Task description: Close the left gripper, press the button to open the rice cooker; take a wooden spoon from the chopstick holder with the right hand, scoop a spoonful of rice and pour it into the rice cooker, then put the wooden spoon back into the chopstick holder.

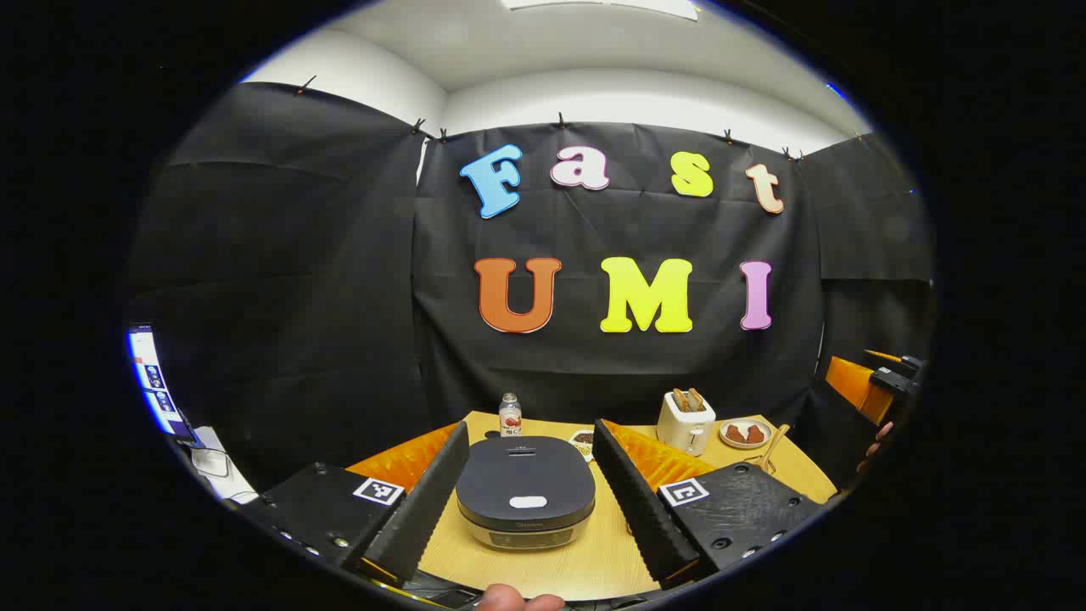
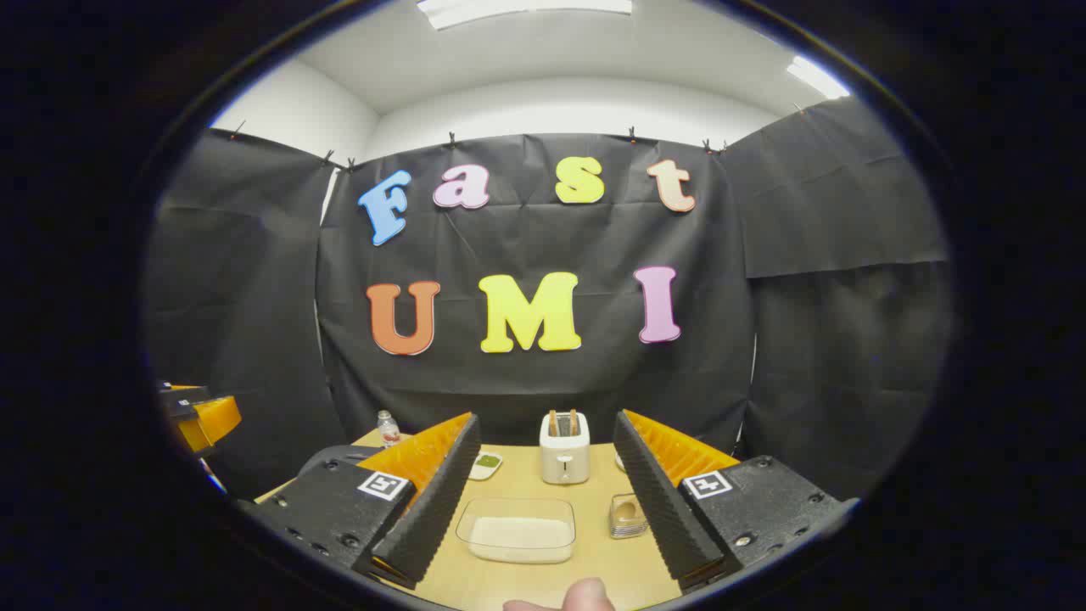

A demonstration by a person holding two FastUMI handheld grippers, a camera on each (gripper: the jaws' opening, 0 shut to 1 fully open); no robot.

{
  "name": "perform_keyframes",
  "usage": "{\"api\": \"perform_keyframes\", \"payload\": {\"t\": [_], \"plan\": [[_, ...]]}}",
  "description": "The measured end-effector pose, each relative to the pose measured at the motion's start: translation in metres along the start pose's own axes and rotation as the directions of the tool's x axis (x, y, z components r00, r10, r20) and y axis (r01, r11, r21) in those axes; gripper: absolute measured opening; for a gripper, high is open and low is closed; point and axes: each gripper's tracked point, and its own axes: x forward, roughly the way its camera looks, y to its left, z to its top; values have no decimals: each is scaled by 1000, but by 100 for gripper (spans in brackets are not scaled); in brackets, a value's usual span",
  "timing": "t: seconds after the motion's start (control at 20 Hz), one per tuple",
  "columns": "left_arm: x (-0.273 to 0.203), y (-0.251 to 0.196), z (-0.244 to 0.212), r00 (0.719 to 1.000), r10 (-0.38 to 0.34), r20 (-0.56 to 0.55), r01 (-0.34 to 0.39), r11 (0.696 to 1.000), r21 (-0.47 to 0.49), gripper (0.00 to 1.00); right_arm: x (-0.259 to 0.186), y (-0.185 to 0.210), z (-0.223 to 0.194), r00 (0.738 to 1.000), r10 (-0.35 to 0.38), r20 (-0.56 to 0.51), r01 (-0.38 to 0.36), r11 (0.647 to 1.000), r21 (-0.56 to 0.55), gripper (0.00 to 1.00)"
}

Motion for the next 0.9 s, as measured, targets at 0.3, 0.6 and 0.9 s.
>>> {"api": "perform_keyframes", "payload": {"t": [0.3, 0.6, 0.9], "plan": [[3, 2, -2, 1000, 7, -5, -7, 1000, -5, 94, 0, -3, -3, 1000, -5, -6, 5, 1000, -2, 100], [6, -3, -4, 1000, -5, -13, 5, 1000, -7, 94, 0, 0, -4, 1000, 0, -7, 0, 1000, 6, 100], [5, 2, -5, 1000, 4, -14, -4, 1000, -5, 94, 1, -1, -6, 1000, -3, -11, 3, 1000, 1, 100]]}}
